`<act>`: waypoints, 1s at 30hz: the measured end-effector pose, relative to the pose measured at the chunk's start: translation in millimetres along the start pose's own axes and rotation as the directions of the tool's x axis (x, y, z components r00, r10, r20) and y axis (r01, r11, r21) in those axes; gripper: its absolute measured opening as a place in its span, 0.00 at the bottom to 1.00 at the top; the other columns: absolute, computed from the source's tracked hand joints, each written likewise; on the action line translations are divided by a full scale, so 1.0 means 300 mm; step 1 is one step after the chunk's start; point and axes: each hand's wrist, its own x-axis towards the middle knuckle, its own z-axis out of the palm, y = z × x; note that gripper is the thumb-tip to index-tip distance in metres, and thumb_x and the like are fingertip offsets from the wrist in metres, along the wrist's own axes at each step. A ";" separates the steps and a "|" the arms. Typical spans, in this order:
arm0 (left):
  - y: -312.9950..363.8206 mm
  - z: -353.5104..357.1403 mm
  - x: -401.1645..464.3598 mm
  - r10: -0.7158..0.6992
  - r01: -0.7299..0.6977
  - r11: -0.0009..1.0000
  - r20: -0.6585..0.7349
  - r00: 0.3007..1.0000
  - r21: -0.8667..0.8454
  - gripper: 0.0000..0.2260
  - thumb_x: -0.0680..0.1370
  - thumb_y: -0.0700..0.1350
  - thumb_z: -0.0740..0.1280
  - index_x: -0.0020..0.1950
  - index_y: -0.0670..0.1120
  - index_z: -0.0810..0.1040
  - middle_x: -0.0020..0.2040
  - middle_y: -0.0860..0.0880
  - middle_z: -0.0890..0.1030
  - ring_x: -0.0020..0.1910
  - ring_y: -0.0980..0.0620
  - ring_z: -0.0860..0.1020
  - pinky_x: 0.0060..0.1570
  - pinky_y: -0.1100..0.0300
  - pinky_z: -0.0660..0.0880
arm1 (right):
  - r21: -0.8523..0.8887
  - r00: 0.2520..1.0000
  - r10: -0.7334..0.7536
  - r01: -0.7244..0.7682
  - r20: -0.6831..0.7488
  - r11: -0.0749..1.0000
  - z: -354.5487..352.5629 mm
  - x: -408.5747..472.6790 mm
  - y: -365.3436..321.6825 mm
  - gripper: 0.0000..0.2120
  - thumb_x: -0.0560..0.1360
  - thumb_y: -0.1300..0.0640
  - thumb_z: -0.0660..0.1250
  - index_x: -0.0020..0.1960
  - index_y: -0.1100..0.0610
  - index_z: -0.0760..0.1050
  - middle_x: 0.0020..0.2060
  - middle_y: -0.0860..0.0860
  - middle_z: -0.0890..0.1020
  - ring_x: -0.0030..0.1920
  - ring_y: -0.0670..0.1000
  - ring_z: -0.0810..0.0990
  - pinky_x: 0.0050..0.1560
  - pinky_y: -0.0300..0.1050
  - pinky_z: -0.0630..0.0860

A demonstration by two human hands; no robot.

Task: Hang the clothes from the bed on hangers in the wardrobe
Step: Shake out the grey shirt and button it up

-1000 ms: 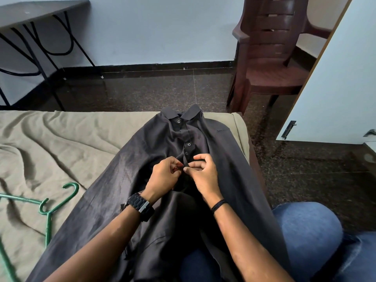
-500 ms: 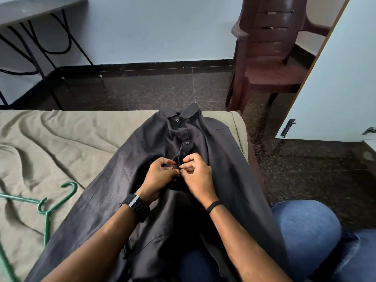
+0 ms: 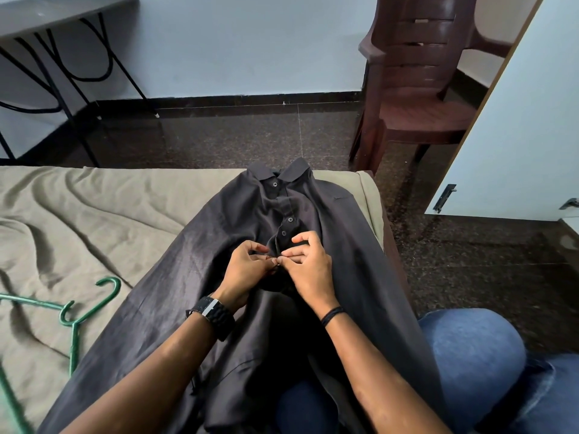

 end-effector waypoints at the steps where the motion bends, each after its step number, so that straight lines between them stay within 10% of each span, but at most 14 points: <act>1: -0.001 -0.001 -0.001 -0.004 0.004 1.000 -0.007 1.000 -0.014 0.11 0.74 0.29 0.69 0.46 0.42 0.70 0.34 0.43 0.79 0.29 0.53 0.78 0.30 0.64 0.77 | -0.001 1.000 -0.007 0.007 0.006 1.000 0.001 0.000 -0.001 0.20 0.68 0.67 0.75 0.49 0.50 0.69 0.36 0.47 0.82 0.35 0.38 0.81 0.39 0.30 0.76; 30: 0.049 0.001 -0.009 0.001 0.000 0.995 0.013 1.000 -0.100 0.10 0.76 0.29 0.66 0.43 0.42 0.68 0.25 0.52 0.78 0.23 0.60 0.75 0.24 0.69 0.71 | 0.099 1.000 -0.017 0.018 -0.014 0.995 0.004 -0.002 -0.002 0.17 0.69 0.68 0.74 0.47 0.51 0.70 0.37 0.50 0.82 0.37 0.45 0.81 0.41 0.35 0.77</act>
